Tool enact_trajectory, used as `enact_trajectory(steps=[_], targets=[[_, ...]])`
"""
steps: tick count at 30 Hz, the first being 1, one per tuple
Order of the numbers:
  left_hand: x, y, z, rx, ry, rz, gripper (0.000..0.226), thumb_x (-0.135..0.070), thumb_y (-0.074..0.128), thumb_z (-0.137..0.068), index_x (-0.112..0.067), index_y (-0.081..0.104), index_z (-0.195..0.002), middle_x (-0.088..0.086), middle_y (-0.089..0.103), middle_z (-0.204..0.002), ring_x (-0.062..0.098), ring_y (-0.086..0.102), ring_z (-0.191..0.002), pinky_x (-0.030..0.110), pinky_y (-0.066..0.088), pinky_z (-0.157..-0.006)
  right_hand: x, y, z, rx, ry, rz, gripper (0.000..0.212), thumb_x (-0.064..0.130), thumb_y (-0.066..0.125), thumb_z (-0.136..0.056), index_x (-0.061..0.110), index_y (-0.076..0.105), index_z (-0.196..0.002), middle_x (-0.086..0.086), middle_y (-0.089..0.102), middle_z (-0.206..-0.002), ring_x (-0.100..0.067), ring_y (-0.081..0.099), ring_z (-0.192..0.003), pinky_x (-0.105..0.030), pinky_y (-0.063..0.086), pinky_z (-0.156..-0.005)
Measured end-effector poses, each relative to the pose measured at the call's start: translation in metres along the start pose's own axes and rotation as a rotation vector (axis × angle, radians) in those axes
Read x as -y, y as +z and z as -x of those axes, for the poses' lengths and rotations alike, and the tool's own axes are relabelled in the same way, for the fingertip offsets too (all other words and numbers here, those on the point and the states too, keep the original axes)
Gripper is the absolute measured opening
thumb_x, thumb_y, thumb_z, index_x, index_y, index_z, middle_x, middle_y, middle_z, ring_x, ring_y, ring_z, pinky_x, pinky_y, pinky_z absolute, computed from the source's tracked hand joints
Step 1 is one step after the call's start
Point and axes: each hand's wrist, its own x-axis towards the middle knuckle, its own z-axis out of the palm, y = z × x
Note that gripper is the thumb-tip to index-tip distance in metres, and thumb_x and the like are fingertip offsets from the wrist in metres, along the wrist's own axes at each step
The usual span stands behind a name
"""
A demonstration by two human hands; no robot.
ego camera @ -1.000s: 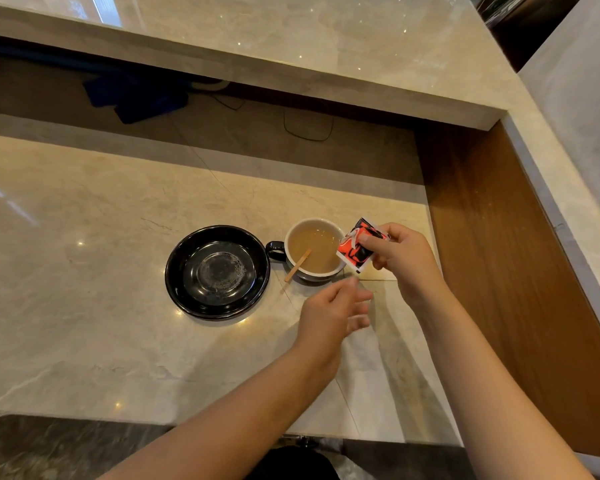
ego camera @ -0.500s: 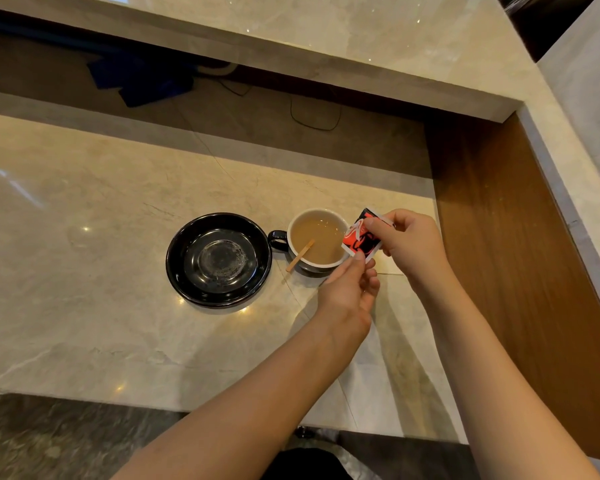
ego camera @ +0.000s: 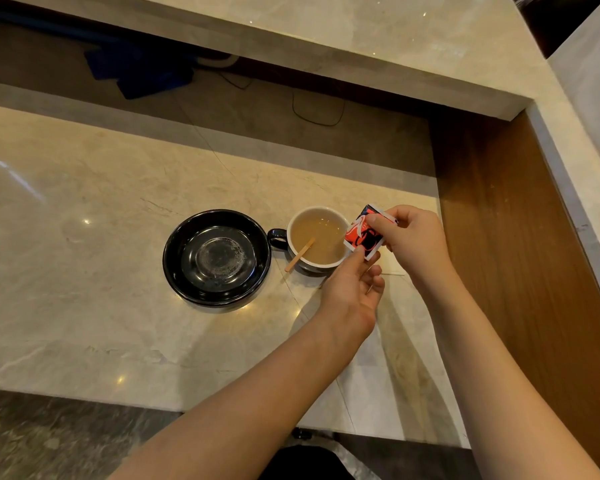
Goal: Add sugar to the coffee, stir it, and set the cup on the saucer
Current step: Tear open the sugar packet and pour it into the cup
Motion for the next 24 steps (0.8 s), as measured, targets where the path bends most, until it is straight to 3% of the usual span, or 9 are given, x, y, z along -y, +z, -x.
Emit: enact_trajectory(steps=[5, 9, 12, 16, 21, 24], targets=[[-0.0003, 0.002, -0.0044, -0.002, -0.001, -0.003, 0.013, -0.02, 0.059, -0.091, -0.008, 0.064, -0.093, 0.005, 0.059, -0.075, 0.008, 0.045, -0.055, 0.013, 0.042, -0.038, -0.0005, -0.0034, 0.0, 0.037, -0.034, 0.015, 0.019, 0.023, 0.065, -0.083, 0.004, 0.068, -0.08, -0.001, 0.062, -0.067, -0.01, 0.051, -0.059, -0.033, 0.044, -0.062], [-0.0011, 0.0034, -0.0072, -0.009, -0.013, 0.011, 0.008, -0.016, 0.059, -0.091, -0.011, 0.064, -0.095, 0.003, 0.053, -0.072, 0.007, 0.043, -0.054, 0.013, 0.04, -0.036, -0.0003, -0.0074, -0.0012, 0.074, -0.071, 0.062, 0.015, 0.023, 0.066, -0.082, 0.008, 0.065, -0.077, -0.005, 0.064, -0.072, -0.014, 0.052, -0.062, -0.032, 0.043, -0.059], [-0.001, 0.0048, -0.008, -0.011, -0.011, 0.013, 0.006, -0.014, 0.06, -0.09, -0.012, 0.065, -0.087, 0.003, 0.055, -0.071, 0.007, 0.042, -0.054, 0.013, 0.039, -0.035, -0.0006, -0.0076, -0.0033, 0.044, -0.105, 0.128, 0.015, 0.023, 0.067, -0.081, 0.009, 0.064, -0.078, -0.005, 0.065, -0.075, -0.017, 0.056, -0.068, -0.03, 0.045, -0.06], [-0.0021, 0.0053, -0.0093, -0.002, 0.001, 0.0, 0.009, -0.014, 0.058, -0.091, -0.013, 0.065, -0.085, 0.002, 0.056, -0.074, 0.006, 0.041, -0.053, 0.012, 0.038, -0.035, -0.002, -0.0049, -0.0042, 0.021, -0.132, 0.152, 0.012, 0.023, 0.066, -0.081, 0.013, 0.063, -0.075, 0.001, 0.06, -0.069, -0.009, 0.051, -0.062, -0.025, 0.04, -0.055], [-0.0016, 0.0032, -0.0091, 0.016, 0.004, -0.026, 0.009, -0.018, 0.058, -0.092, -0.014, 0.065, -0.095, 0.002, 0.056, -0.077, 0.007, 0.042, -0.056, 0.013, 0.039, -0.037, -0.005, -0.0057, -0.0019, 0.03, -0.078, 0.026, 0.017, 0.022, 0.066, -0.082, 0.005, 0.066, -0.077, -0.006, 0.061, -0.069, -0.009, 0.048, -0.058, -0.027, 0.04, -0.057], [-0.001, 0.0025, -0.0093, 0.023, 0.002, -0.026, 0.013, -0.019, 0.056, -0.093, -0.014, 0.064, -0.102, 0.002, 0.054, -0.077, 0.007, 0.042, -0.056, 0.013, 0.039, -0.038, -0.0066, -0.0063, -0.0002, 0.057, -0.03, -0.094, 0.018, 0.021, 0.067, -0.081, 0.004, 0.066, -0.076, -0.004, 0.06, -0.064, -0.001, 0.048, -0.049, -0.016, 0.041, -0.049]])
